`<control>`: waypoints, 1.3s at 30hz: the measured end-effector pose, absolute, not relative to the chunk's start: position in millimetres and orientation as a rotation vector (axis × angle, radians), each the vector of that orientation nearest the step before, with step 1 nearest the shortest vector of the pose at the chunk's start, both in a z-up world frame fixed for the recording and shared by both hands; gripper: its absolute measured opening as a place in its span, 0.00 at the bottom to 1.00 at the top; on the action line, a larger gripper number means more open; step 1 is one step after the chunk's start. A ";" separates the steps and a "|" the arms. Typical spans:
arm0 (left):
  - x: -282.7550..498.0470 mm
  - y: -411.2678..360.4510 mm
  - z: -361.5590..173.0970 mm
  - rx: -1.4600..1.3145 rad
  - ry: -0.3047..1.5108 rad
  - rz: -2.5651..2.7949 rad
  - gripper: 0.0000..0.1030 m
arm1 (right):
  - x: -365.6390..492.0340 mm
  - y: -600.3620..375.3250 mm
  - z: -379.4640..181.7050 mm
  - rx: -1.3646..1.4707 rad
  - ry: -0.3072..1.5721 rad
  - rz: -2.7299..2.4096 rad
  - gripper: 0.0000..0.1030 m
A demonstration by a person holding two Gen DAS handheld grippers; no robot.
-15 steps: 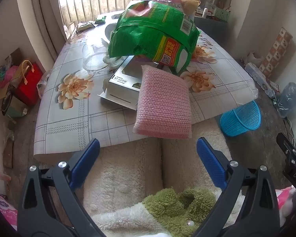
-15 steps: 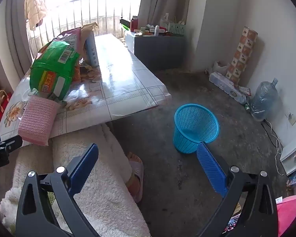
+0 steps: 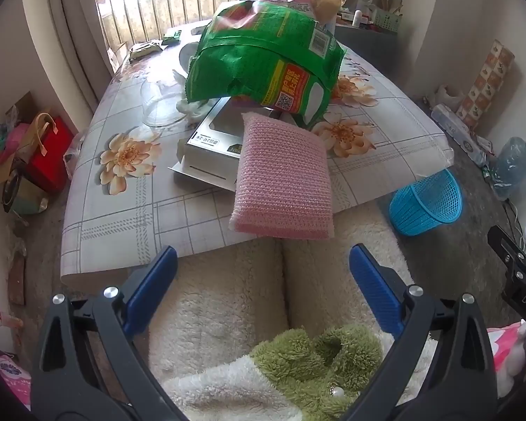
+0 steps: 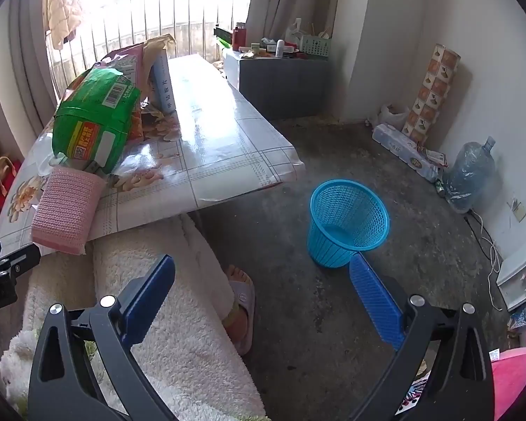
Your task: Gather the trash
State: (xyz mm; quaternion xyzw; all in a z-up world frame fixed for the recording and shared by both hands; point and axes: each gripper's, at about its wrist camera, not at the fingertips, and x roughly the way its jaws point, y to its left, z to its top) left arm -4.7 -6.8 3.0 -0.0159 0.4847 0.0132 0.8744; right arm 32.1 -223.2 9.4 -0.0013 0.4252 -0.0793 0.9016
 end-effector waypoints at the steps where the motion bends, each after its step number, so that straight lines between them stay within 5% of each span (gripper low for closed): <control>1: -4.7 -6.8 2.9 -0.032 1.014 0.028 0.92 | 32.5 -222.8 9.3 -0.007 0.879 -0.164 0.94; 39: -6.6 -9.3 2.3 -0.028 1.020 0.028 0.92 | 28.3 -228.3 4.2 -0.003 0.900 -0.178 0.94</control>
